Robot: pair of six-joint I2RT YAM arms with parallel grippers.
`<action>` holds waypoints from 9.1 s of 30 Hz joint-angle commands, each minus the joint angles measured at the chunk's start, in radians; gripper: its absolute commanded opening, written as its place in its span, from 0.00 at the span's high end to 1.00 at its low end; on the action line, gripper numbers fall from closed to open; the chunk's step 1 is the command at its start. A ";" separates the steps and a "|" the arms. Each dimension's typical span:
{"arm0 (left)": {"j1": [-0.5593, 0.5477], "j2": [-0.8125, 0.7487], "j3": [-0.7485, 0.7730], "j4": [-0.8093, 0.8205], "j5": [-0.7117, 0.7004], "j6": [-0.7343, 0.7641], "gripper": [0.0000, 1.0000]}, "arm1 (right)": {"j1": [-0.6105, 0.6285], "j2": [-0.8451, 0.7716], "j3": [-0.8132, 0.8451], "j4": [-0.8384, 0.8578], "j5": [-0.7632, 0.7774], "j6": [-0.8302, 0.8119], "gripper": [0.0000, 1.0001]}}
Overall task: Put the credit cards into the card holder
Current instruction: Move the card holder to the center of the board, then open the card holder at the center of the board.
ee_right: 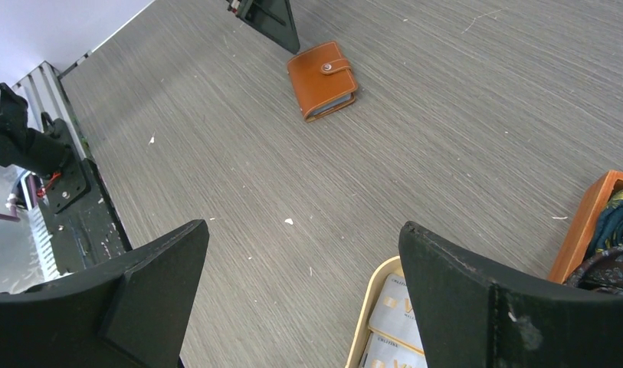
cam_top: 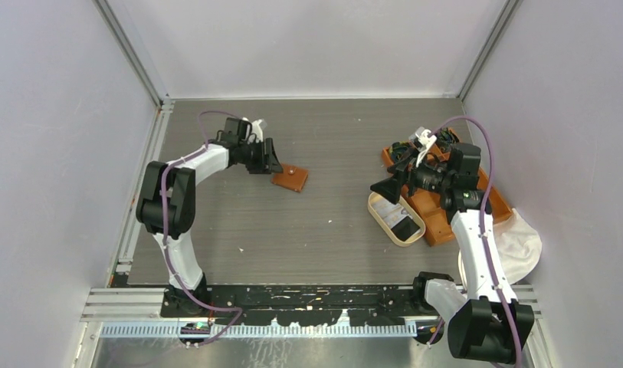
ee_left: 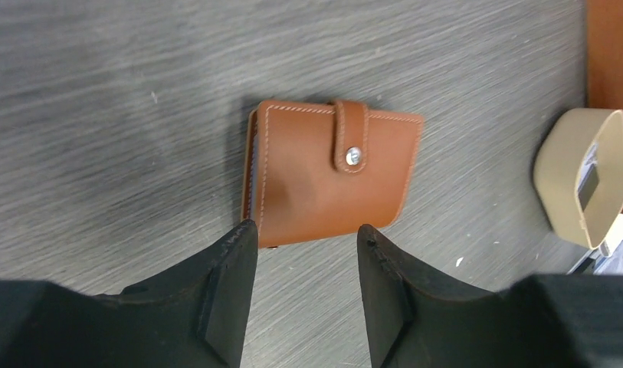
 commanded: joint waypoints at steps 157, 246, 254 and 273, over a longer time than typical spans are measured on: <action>-1.110 -0.621 -0.575 0.082 -1.174 -0.844 0.29 | 0.502 0.330 -0.063 0.104 0.220 0.160 0.99; -0.806 -0.488 -0.662 0.370 -0.875 -0.535 1.00 | 0.487 0.357 -0.041 0.074 0.498 0.126 0.99; -0.778 -0.498 -0.673 0.357 -0.877 -0.527 1.00 | 0.488 0.374 -0.022 0.043 0.537 0.102 0.99; -0.756 -0.572 -0.750 0.495 -0.764 -0.502 1.00 | 0.480 0.244 0.023 -0.020 0.316 0.166 0.53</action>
